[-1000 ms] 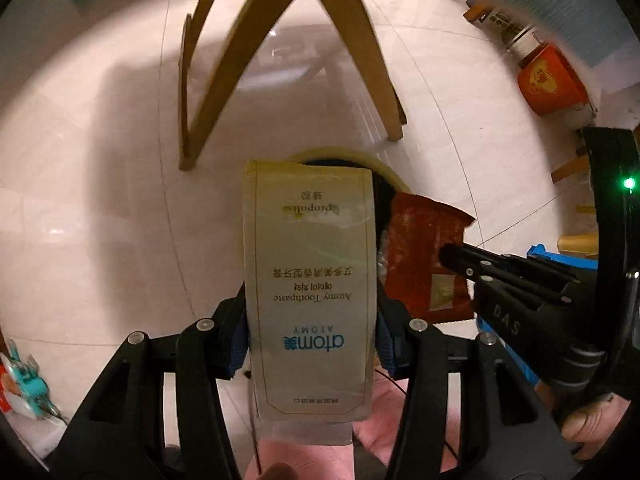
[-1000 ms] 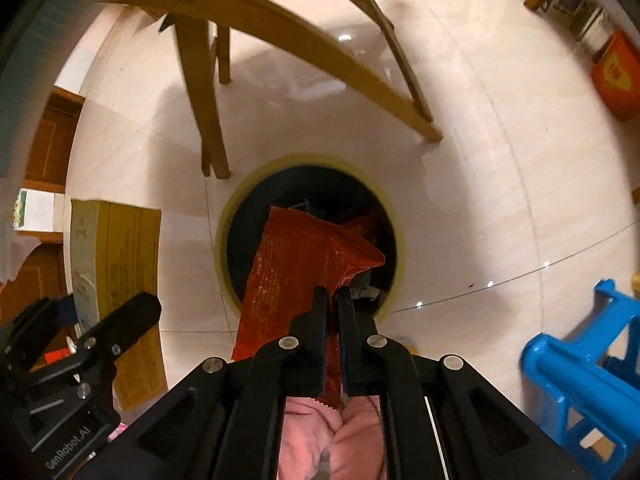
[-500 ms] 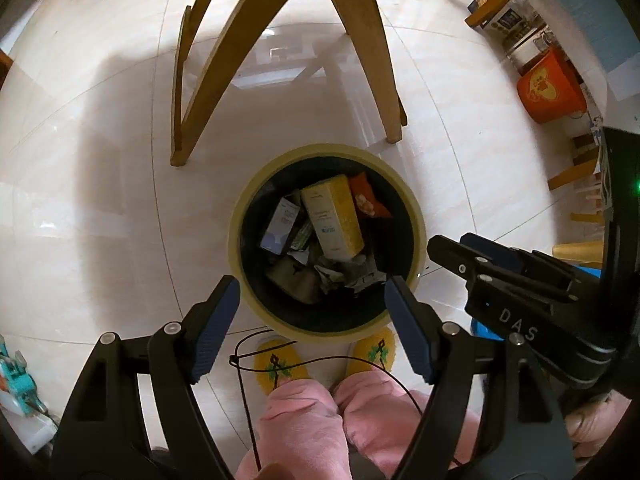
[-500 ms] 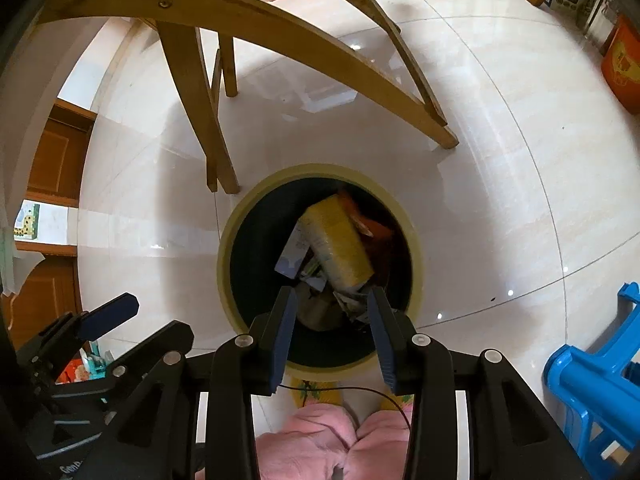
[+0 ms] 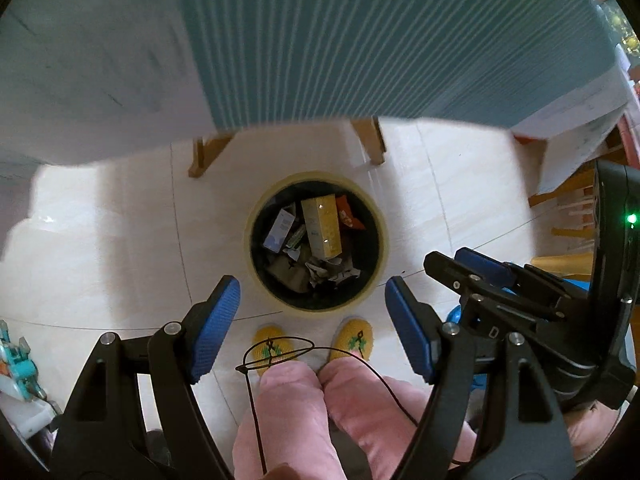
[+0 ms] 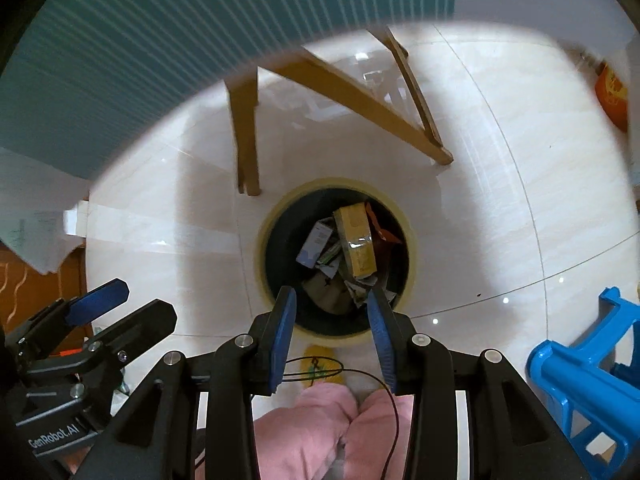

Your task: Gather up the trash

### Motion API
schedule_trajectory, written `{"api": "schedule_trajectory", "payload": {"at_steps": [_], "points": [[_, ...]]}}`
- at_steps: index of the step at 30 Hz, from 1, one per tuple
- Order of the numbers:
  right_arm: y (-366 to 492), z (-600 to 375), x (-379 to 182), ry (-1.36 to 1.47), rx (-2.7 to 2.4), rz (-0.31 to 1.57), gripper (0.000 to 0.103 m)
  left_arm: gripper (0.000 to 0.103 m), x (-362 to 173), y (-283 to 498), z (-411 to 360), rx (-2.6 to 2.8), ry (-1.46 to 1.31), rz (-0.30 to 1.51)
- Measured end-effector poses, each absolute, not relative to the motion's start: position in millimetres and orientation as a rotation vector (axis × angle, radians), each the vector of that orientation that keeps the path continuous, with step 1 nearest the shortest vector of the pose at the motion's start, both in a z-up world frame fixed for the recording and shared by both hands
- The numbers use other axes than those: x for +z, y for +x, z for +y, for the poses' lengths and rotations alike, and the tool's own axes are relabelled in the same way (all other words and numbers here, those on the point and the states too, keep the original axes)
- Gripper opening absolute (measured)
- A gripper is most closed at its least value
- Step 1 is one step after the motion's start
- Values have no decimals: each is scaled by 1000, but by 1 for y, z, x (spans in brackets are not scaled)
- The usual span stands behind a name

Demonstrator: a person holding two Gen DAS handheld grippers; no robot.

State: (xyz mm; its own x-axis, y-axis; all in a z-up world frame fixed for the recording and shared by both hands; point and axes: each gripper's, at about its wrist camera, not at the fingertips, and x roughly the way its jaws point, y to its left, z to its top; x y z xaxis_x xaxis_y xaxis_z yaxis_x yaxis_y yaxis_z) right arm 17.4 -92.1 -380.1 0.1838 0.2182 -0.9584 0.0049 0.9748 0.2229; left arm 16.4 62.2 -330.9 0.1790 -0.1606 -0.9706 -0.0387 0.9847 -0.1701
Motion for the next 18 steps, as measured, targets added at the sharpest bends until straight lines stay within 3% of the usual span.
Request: {"api": "schedule_trajectory", "payload": {"at_steps": [16, 18], "points": [[11, -68, -110, 118, 273, 1234, 38, 73, -65, 20, 75, -51, -149, 1155], [9, -65, -76, 100, 279, 1201, 44, 73, -36, 19, 76, -36, -149, 1122]]}}
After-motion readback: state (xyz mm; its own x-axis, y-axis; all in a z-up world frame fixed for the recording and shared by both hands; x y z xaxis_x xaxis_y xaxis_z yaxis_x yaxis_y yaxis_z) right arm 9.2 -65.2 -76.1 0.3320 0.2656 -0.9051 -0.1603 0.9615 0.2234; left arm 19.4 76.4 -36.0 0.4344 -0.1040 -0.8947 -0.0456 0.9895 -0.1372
